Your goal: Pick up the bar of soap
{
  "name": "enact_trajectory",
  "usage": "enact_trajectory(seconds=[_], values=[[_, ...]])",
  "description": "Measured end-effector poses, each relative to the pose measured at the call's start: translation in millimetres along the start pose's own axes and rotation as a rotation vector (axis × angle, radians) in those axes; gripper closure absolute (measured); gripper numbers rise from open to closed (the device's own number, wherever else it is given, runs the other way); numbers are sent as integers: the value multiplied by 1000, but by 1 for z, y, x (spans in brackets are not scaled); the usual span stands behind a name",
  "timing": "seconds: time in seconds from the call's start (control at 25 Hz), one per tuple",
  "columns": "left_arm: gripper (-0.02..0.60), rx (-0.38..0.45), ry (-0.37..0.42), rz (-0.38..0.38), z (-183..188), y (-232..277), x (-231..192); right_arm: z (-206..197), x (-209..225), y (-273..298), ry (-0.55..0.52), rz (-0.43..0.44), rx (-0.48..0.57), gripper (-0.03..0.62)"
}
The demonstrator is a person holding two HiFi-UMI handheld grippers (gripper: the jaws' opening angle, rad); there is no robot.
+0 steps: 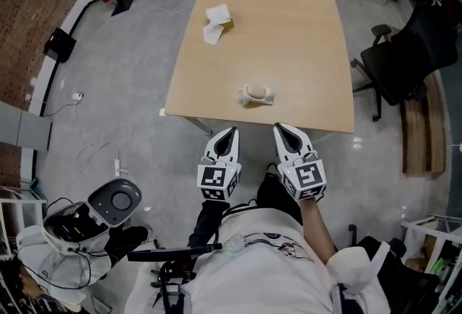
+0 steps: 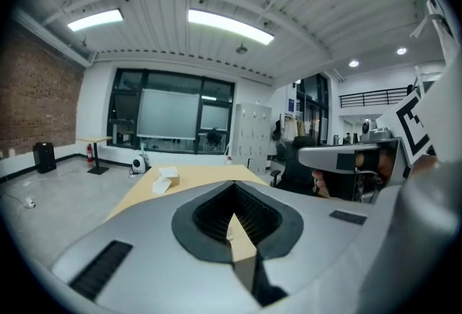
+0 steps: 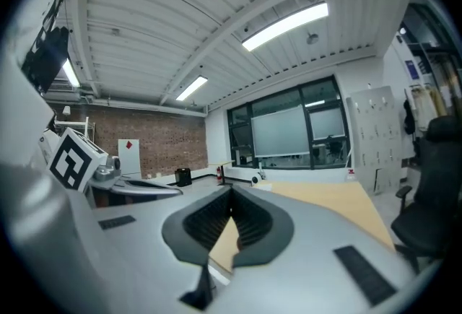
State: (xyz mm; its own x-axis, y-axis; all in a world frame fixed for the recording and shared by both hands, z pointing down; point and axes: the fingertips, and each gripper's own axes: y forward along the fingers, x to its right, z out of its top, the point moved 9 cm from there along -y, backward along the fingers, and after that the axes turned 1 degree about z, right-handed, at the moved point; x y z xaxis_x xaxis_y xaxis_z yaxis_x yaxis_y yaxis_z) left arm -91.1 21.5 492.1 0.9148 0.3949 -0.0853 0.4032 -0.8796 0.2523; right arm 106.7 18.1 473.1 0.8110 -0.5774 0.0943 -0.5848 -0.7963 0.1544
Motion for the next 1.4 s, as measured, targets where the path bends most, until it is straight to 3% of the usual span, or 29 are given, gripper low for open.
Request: enact_trajectory(seconds=[0.28,0.56,0.92,1.4], values=[[577,70,27,13,40,63,6,25,47,36,0,58,47,589],[577,71,41,49,46,97,-1,24,79,62,23,83,36,591],[577,-112,-66,78,10,118,-29,-7,84,96,45,115,-107,589],[577,-462,-232,83,-97,149,-76,-108,102,153,20,158,-419,590]])
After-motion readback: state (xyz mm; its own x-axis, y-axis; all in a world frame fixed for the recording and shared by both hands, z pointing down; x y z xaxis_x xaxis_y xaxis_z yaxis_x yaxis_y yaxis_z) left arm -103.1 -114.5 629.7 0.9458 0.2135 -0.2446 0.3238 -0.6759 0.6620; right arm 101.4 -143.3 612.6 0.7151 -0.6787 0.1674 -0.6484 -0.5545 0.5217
